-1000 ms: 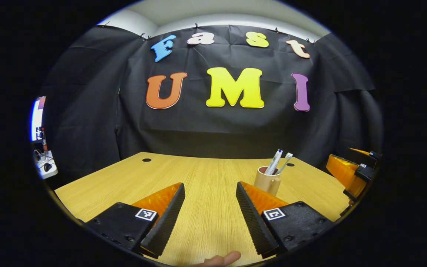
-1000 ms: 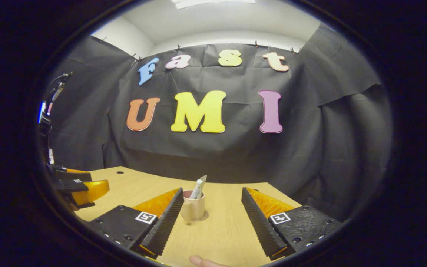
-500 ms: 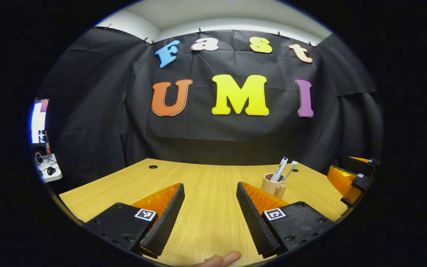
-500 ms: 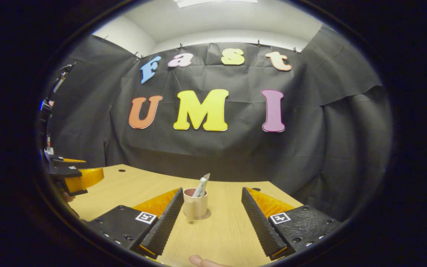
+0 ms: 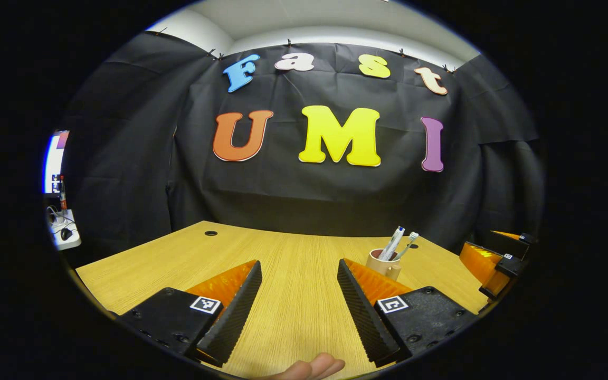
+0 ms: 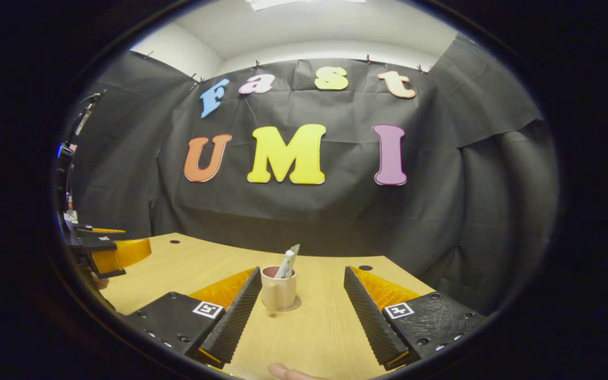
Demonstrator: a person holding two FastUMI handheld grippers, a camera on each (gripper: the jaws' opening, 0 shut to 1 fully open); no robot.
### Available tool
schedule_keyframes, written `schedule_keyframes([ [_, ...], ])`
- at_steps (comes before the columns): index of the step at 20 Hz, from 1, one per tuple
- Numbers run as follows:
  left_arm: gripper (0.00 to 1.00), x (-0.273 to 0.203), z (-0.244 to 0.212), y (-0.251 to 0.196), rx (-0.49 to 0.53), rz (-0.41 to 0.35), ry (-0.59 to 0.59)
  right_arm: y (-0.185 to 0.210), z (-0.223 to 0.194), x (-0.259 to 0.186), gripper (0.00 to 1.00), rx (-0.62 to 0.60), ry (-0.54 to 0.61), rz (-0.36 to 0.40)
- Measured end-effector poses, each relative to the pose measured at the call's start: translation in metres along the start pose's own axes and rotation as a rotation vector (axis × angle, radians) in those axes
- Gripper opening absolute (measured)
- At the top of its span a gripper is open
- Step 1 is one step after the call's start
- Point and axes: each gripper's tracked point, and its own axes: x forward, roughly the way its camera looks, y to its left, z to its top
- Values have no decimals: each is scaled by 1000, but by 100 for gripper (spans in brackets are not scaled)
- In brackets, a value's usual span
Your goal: Put the toothbrush and toothpaste on the desktop into the cup, then pick up the cup and place it on the coaster on the desktop.
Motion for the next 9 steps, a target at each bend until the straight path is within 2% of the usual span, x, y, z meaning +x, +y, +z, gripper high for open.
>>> schedule_keyframes([
  [3,92,0,-5,-10,-8,-33,24,3,-3,0,95,1,8,11],
  [9,92,1,-7,-5,-18,-14,30,2,-3,0,95,-2,5,7],
])
